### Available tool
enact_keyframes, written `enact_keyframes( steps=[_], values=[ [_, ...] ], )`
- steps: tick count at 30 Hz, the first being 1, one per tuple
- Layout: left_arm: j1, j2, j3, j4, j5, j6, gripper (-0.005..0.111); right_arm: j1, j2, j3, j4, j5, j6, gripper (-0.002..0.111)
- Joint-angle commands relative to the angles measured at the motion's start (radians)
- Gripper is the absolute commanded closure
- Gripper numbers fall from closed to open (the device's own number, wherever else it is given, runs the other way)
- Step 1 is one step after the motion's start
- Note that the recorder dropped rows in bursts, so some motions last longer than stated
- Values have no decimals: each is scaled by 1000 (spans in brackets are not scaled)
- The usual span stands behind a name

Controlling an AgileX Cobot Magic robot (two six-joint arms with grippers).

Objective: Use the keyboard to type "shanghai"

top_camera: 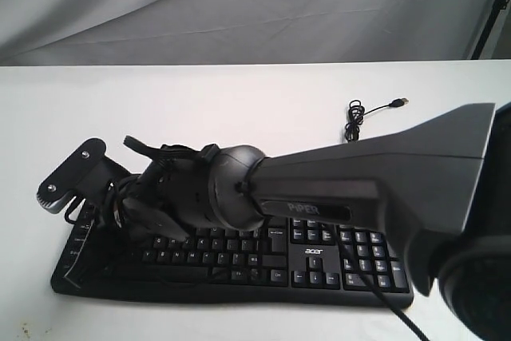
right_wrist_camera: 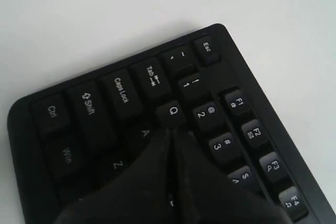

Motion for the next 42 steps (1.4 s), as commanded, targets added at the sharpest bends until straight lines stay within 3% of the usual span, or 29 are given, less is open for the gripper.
enact_keyframes(
  steps=[1, 28, 32, 36, 42],
  values=[
    [-4, -3, 4, 1, -5, -3, 107, -9, -4, 24, 3, -33, -13, 108],
    [-4, -3, 4, 1, -5, -3, 107, -13, -28, 34, -5, -3, -14, 108],
    [-4, -3, 4, 1, -5, -3, 107, -13, -112, 119, -26, -25, -14, 108],
    [-4, -3, 4, 1, -5, -3, 107, -63, -232, 329, 47, -133, -10, 108],
    [-4, -3, 4, 1, -5, -3, 107, -94, -220, 394, 69, -188, -15, 108]
  ],
)
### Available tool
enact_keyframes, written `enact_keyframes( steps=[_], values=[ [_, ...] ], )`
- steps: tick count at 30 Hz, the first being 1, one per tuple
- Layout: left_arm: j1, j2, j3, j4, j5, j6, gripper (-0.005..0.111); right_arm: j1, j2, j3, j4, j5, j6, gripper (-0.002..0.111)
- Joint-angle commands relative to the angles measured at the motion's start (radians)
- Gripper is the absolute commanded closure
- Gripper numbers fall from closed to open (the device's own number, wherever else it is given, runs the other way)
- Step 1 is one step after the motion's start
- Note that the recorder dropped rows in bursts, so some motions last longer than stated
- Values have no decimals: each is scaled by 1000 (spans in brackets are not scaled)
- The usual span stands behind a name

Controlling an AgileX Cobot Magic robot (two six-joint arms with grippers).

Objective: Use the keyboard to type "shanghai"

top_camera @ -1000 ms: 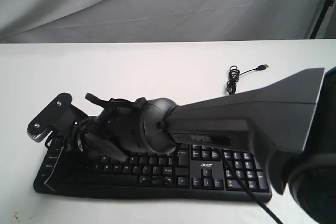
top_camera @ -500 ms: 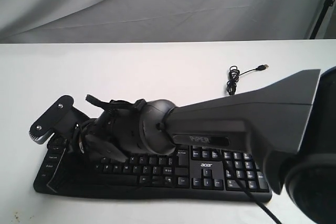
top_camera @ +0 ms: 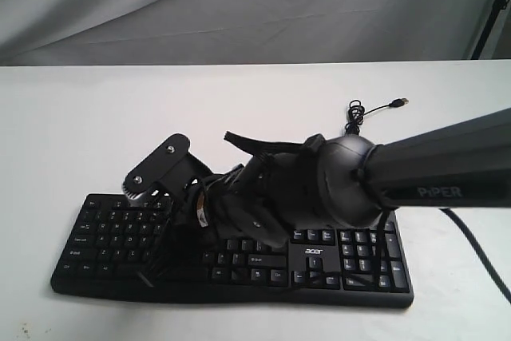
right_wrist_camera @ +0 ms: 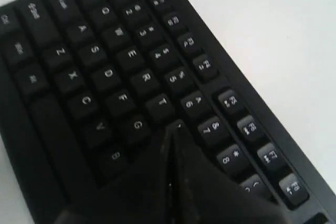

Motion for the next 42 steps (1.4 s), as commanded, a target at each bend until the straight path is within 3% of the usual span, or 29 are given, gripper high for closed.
enact_keyframes(
  steps=[1, 42],
  values=[
    [-4, -3, 4, 1, -5, -3, 107, -3, 11, 11, 15, -49, -10, 108],
    [-4, -3, 4, 1, -5, -3, 107, 16, 57, 11, 34, -32, -62, 108]
  ],
)
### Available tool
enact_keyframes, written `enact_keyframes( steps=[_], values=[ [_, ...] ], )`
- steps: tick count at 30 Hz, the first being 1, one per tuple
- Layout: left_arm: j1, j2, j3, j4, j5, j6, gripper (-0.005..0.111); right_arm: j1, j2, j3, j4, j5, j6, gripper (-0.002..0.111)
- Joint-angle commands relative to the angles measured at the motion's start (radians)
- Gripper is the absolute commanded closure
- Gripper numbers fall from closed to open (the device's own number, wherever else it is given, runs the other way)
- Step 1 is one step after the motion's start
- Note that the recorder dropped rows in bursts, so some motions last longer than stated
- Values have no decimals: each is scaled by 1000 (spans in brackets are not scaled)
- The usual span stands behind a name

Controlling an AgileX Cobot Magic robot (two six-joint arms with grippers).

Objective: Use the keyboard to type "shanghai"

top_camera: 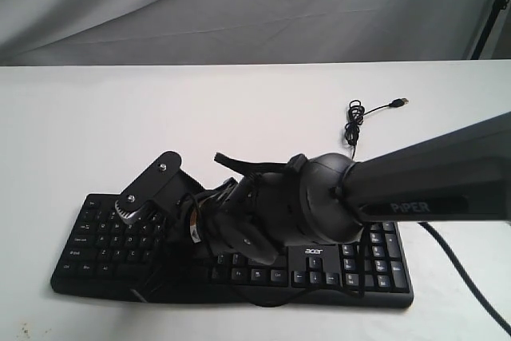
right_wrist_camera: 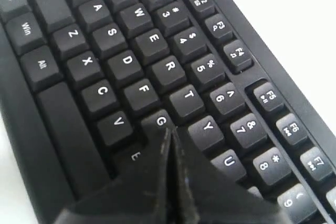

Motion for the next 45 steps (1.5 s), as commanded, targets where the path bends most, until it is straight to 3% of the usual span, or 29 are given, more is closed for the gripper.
enact_keyframes(
  steps=[1, 24, 32, 45],
  values=[
    [-4, -3, 4, 1, -5, -3, 107, -2, 5, 7, 3, 28, -24, 108],
    [-4, -3, 4, 1, -5, -3, 107, -19, 18, 7, 11, 28, -40, 108],
    [-4, -3, 4, 1, -5, -3, 107, -3, -84, 2, 11, 88, -46, 108],
    [-4, -3, 4, 1, -5, -3, 107, 91, 97, -324, 7, 148, -72, 108]
  ],
)
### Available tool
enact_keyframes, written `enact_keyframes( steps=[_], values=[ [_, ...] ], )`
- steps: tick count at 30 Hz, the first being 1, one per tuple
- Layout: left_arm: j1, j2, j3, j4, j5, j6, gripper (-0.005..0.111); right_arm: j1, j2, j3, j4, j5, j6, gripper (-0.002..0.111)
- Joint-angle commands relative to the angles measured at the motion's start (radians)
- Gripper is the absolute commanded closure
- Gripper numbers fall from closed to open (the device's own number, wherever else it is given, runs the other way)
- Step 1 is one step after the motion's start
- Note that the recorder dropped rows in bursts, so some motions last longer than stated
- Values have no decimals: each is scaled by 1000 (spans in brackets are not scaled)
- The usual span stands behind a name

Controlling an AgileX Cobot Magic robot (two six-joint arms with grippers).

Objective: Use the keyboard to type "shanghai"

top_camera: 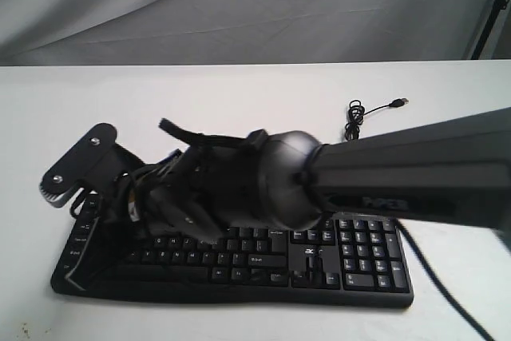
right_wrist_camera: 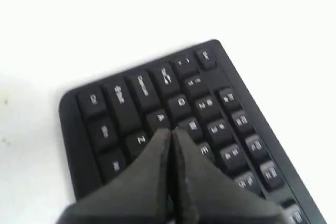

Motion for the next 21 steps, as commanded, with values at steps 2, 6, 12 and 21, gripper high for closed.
enact_keyframes(
  steps=[2, 6, 12, 21],
  values=[
    [-4, -3, 4, 1, -5, -3, 107, 15, 127, -157, 5, 66, -14, 108],
    [-4, -3, 4, 1, -5, -3, 107, 15, 181, -219, 7, 100, -14, 108],
    [-4, -3, 4, 1, -5, -3, 107, 15, 193, -222, 11, 83, -14, 108],
    [-4, -3, 4, 1, -5, -3, 107, 15, 202, -222, 11, 75, -14, 108]
  ],
)
